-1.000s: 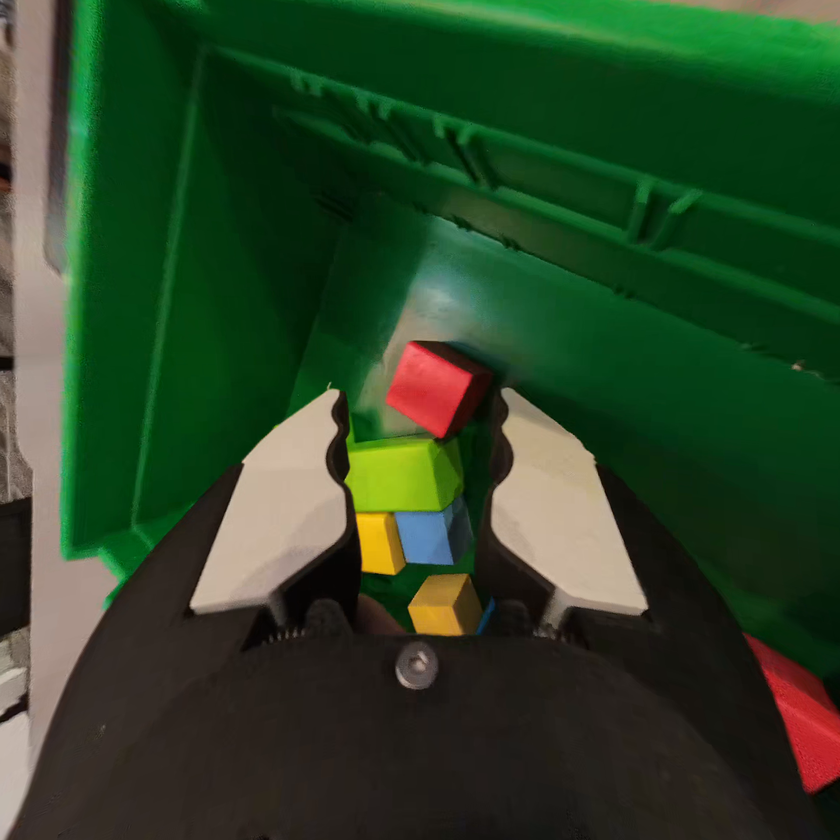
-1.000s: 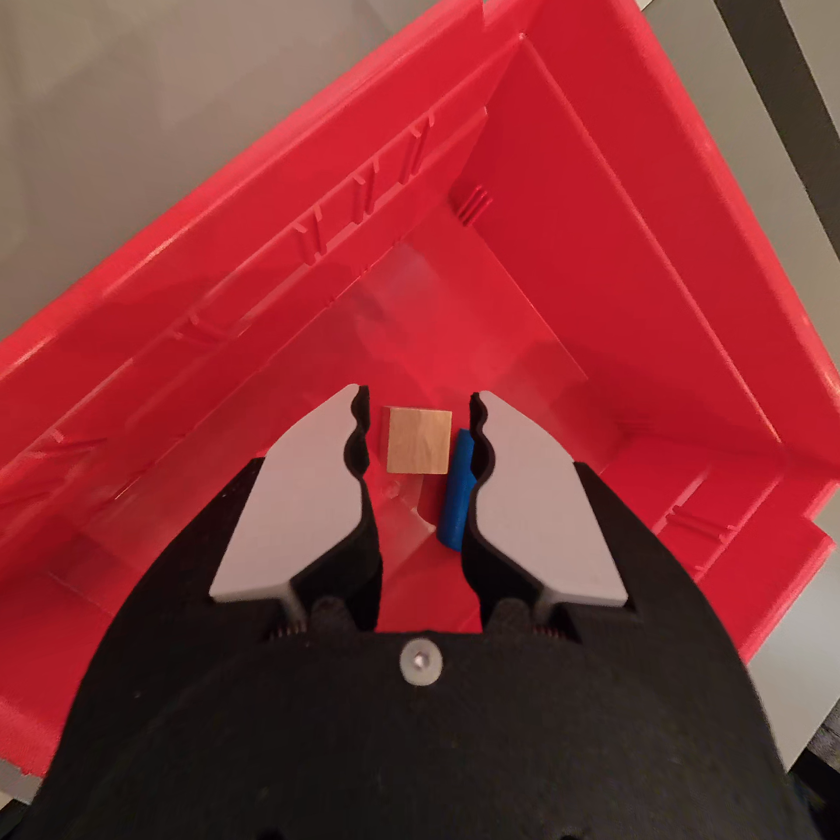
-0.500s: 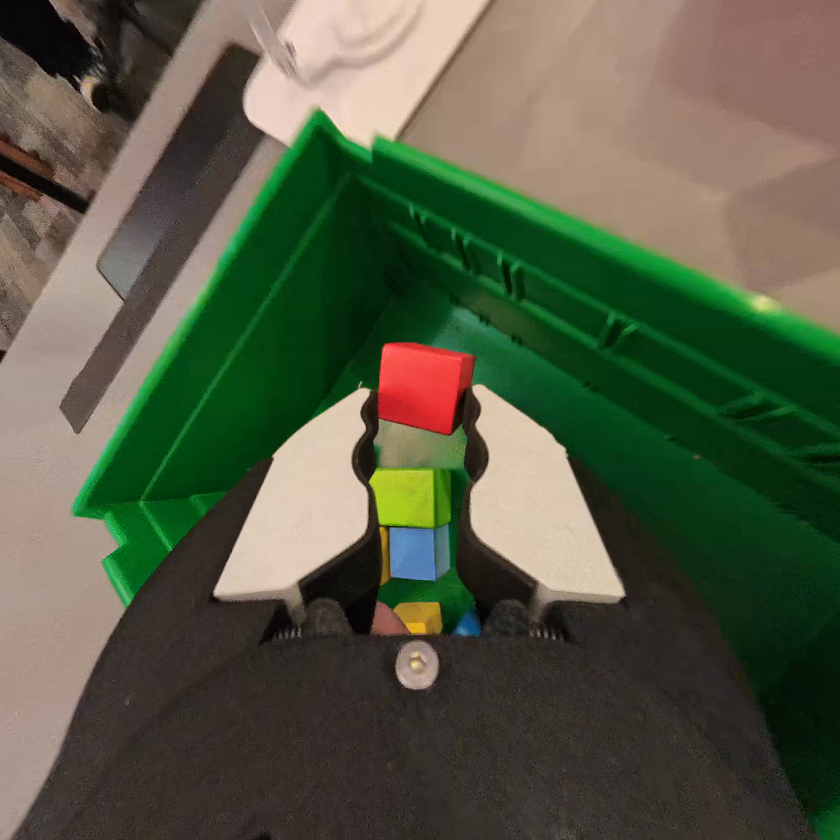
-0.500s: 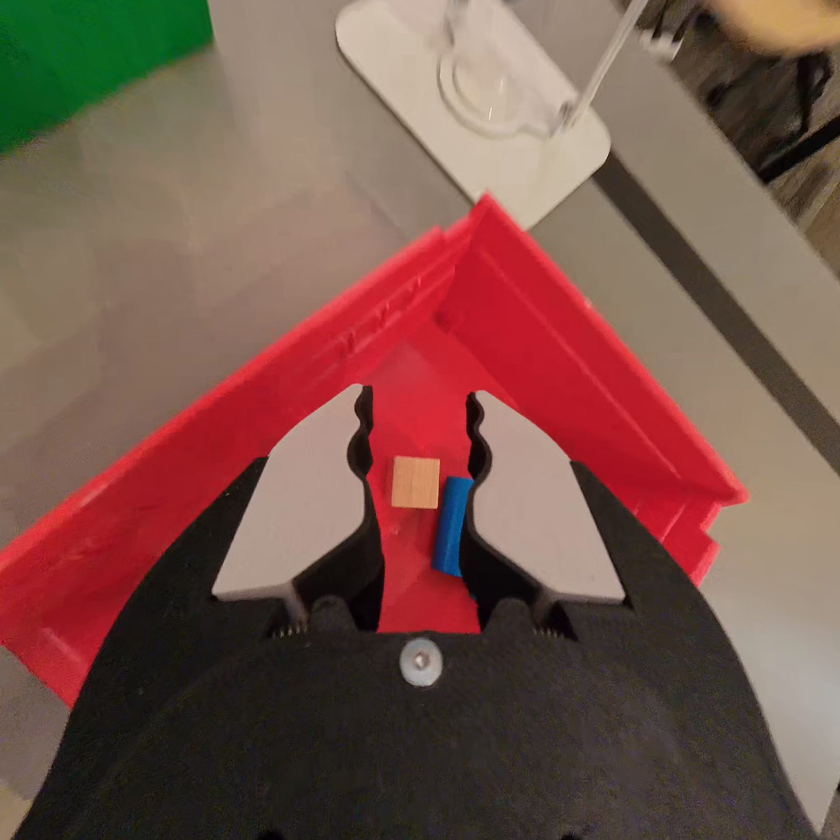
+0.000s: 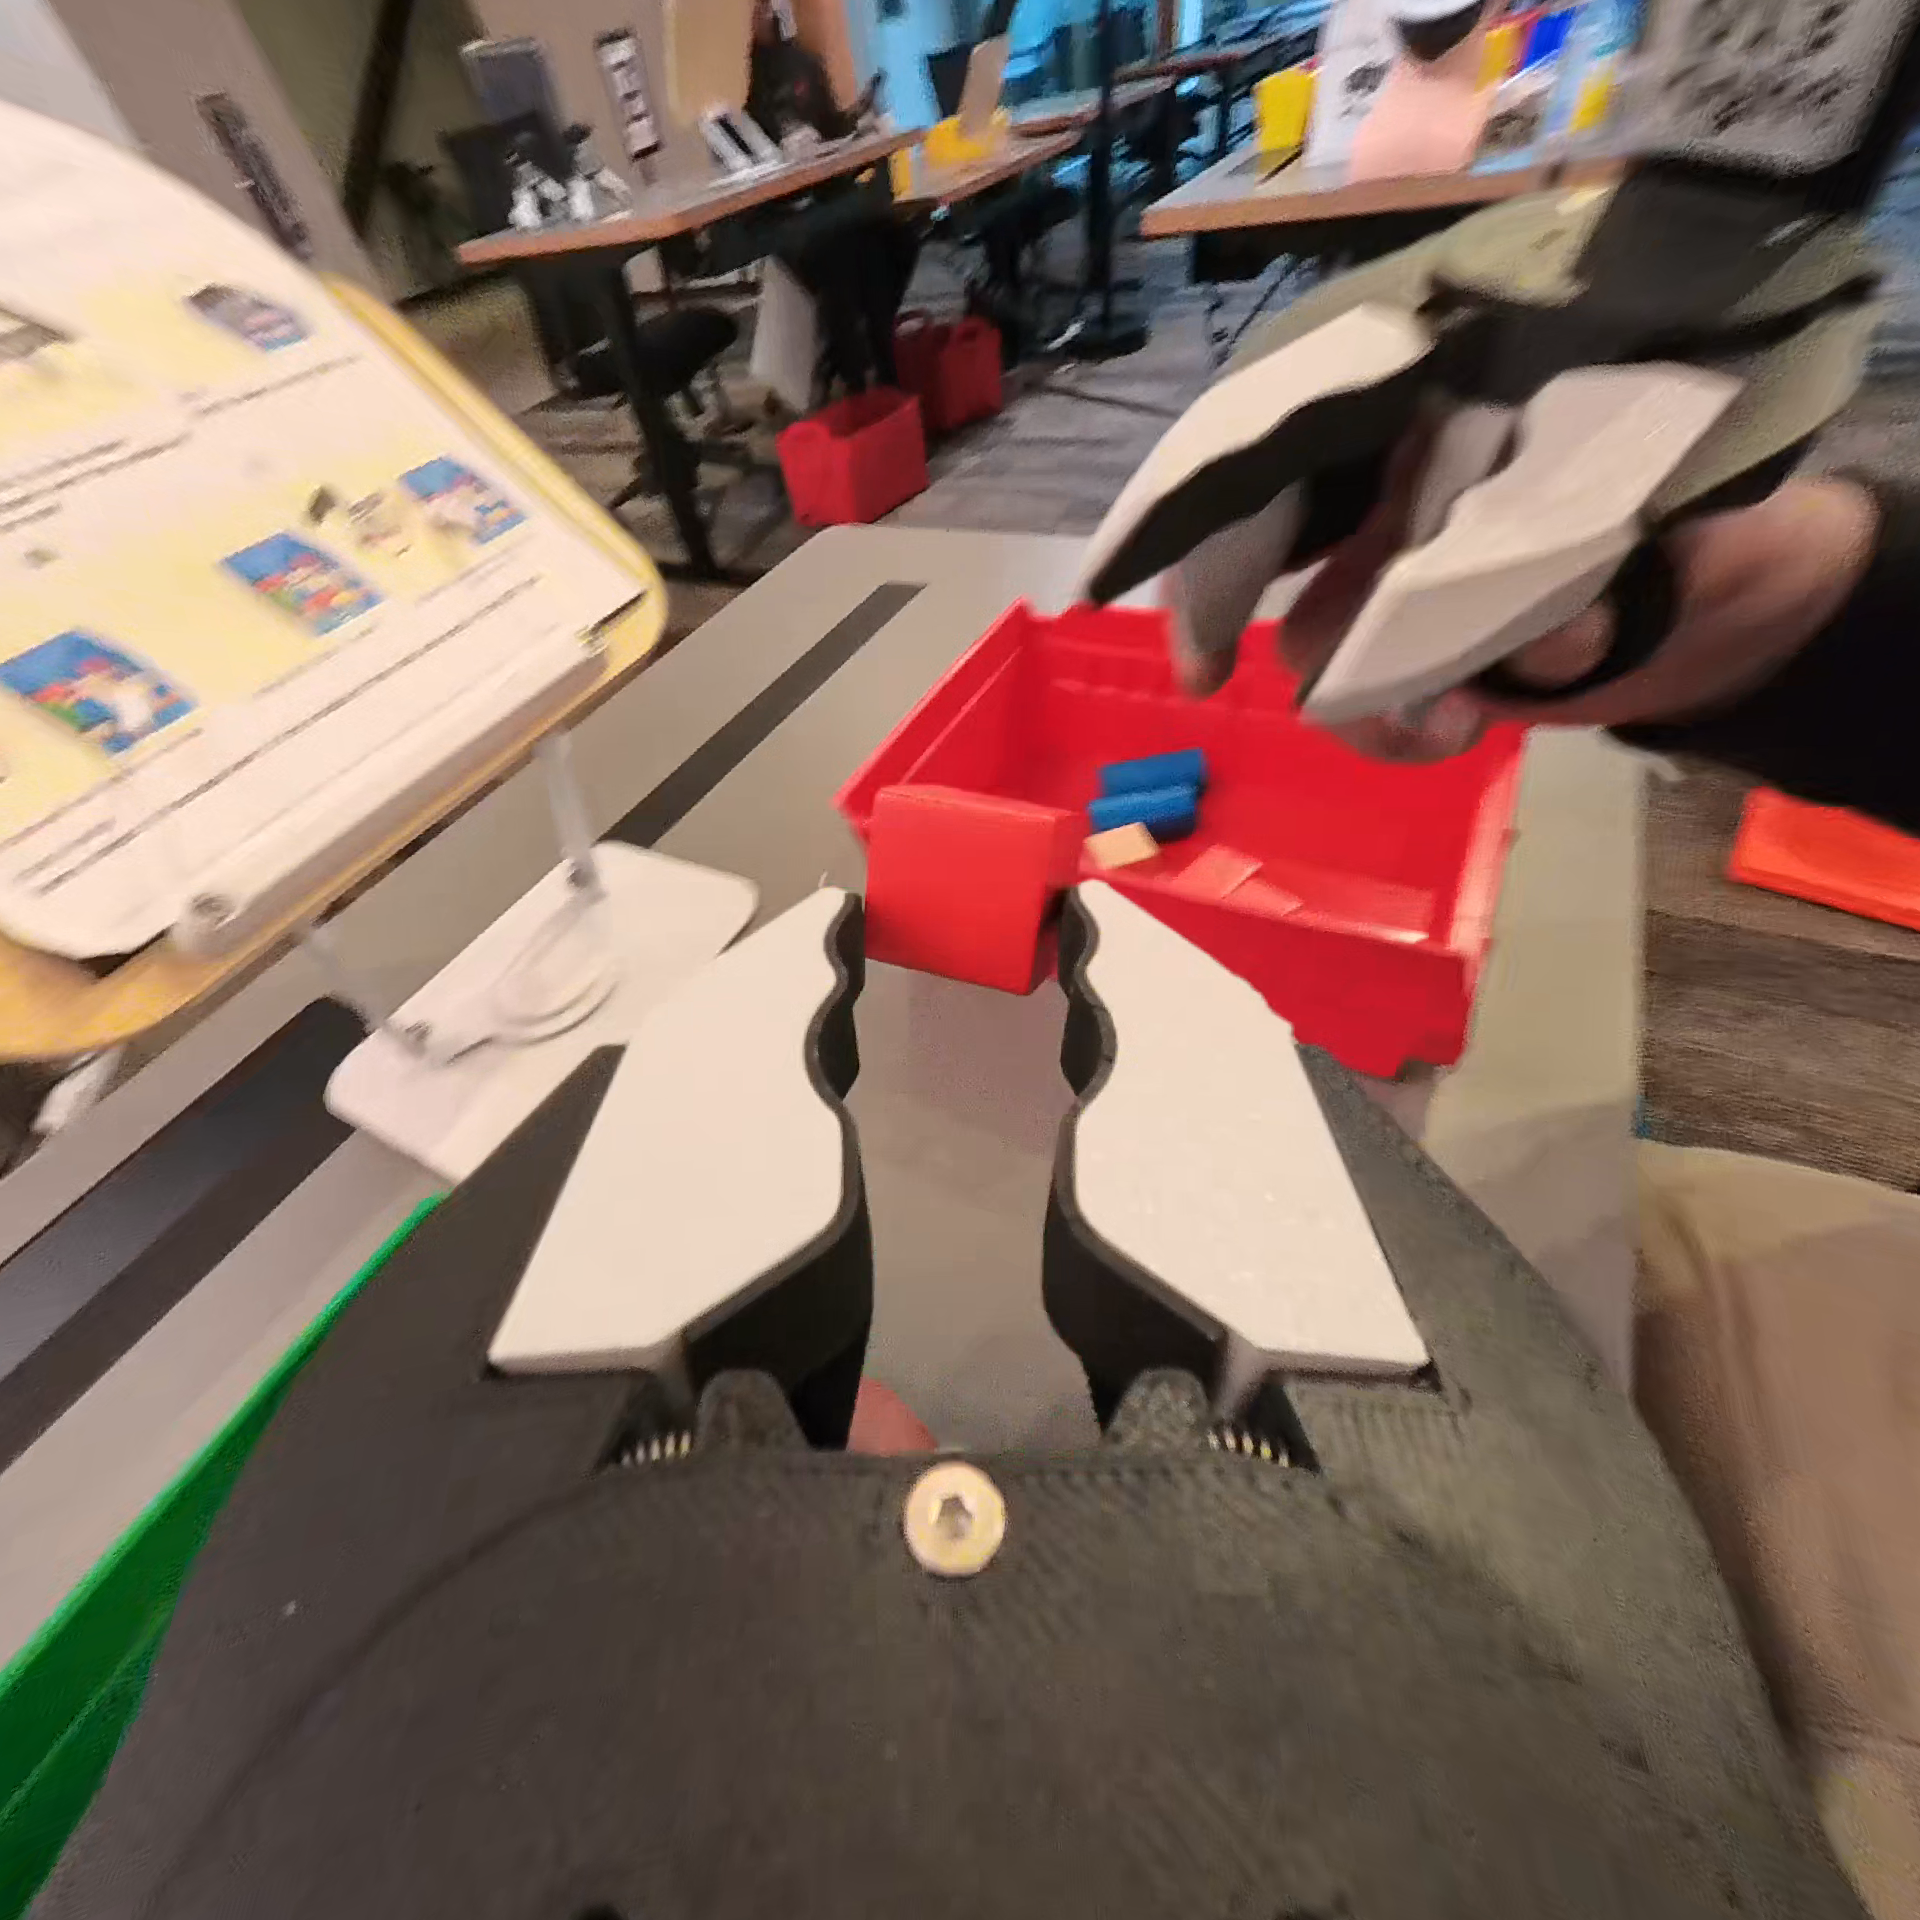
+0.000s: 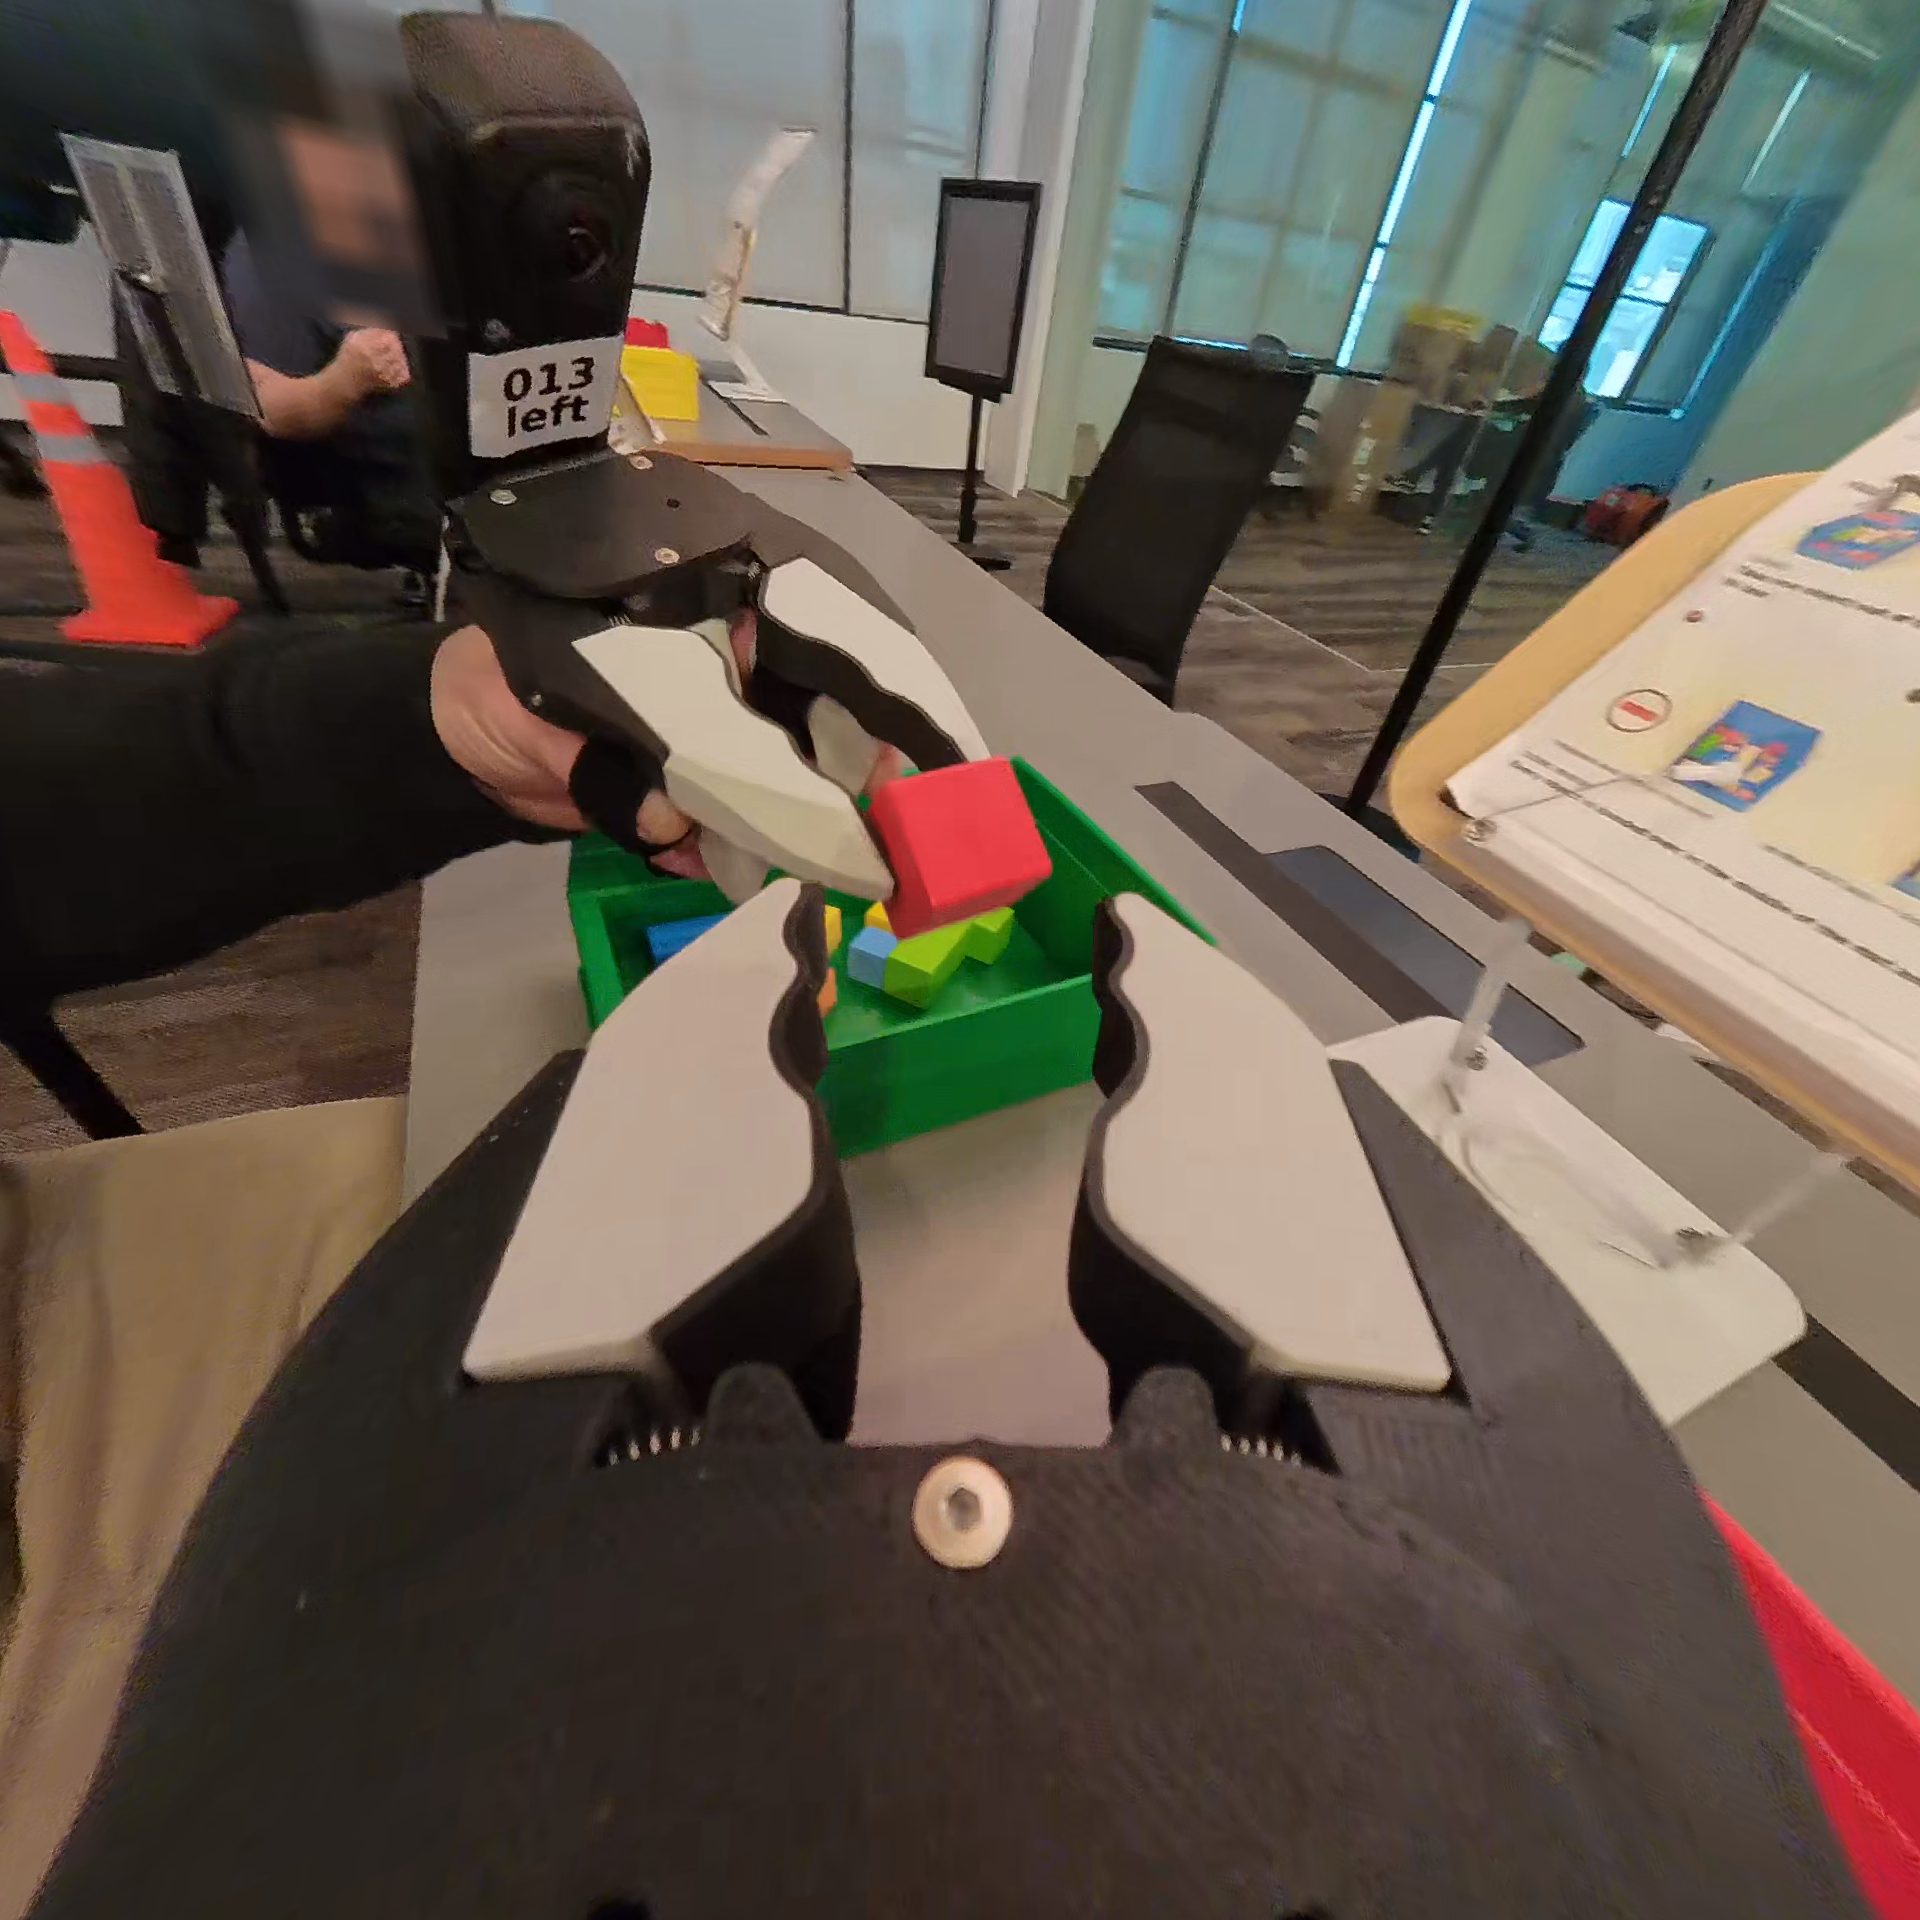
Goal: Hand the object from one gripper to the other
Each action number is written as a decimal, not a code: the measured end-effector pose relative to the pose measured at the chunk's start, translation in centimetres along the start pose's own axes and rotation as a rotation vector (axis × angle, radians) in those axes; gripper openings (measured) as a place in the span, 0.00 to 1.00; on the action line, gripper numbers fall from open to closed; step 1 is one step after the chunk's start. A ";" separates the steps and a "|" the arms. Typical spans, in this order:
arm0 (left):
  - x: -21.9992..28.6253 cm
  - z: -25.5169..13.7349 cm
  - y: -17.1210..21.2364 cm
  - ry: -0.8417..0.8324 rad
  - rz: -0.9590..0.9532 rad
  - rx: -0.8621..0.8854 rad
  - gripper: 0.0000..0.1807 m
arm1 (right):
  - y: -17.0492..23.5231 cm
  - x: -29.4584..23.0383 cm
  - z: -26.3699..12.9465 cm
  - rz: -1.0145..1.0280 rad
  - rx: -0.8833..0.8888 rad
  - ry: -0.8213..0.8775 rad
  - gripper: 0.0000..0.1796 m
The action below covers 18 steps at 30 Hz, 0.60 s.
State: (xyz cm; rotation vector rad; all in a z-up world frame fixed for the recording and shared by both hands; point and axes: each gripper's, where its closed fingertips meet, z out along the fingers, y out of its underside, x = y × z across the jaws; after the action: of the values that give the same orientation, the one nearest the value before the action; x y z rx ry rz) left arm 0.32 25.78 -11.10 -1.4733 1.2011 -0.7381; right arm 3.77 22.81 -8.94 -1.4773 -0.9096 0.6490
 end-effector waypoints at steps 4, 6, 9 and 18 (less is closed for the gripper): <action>3.7 0.8 -2.0 0.114 0.006 0.062 0.20 | -0.5 -1.2 0.2 0.076 0.077 -0.091 0.27; 4.5 0.9 -2.7 0.137 -0.010 0.098 0.20 | -0.9 -1.5 -0.1 0.110 0.121 -0.134 0.27; 5.0 0.7 -3.2 0.177 -0.051 0.134 0.20 | -1.2 -1.8 -0.4 0.165 0.155 -0.198 0.22; 5.7 0.4 -4.3 0.222 -0.081 0.195 0.19 | -2.3 -1.4 -1.5 0.159 0.188 -0.209 0.19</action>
State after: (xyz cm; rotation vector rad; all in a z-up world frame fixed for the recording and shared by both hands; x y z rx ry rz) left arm 3.67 20.37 -7.96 -1.3093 1.2015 -1.0663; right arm 3.89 20.73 -6.68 -1.3383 -0.8685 0.9940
